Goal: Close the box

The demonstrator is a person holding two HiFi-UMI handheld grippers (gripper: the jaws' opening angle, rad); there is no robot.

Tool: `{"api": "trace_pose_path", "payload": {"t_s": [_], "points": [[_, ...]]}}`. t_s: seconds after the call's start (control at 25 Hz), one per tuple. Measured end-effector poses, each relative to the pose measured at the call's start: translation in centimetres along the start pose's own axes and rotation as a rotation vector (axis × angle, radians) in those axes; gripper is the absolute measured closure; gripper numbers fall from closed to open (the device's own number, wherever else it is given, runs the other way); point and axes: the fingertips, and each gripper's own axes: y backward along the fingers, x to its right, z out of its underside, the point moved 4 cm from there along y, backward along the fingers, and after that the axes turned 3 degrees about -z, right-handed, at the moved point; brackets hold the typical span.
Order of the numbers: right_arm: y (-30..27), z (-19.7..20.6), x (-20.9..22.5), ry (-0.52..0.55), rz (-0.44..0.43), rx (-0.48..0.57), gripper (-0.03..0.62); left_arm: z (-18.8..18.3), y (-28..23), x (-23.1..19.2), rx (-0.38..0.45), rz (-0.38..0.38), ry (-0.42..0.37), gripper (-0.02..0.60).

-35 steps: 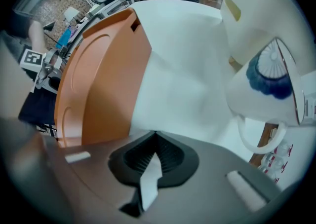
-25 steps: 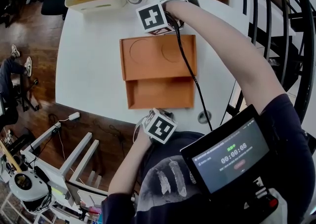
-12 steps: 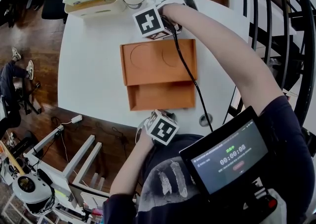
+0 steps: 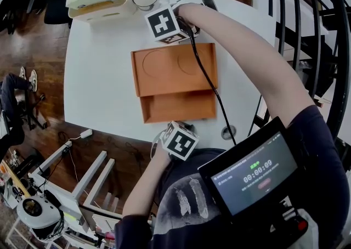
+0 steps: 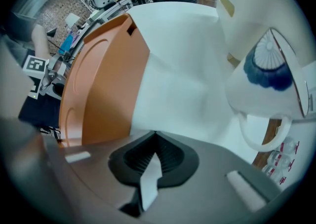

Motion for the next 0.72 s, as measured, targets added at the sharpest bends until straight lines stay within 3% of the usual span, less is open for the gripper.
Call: {"api": "trace_pose_path", "payload": {"t_s": [0.72], "points": [[0.1, 0.1, -0.4, -0.017, 0.018, 0.023, 0.588, -1.5, 0.7, -0.4, 0.025, -0.003, -0.026, 0.566]]}}
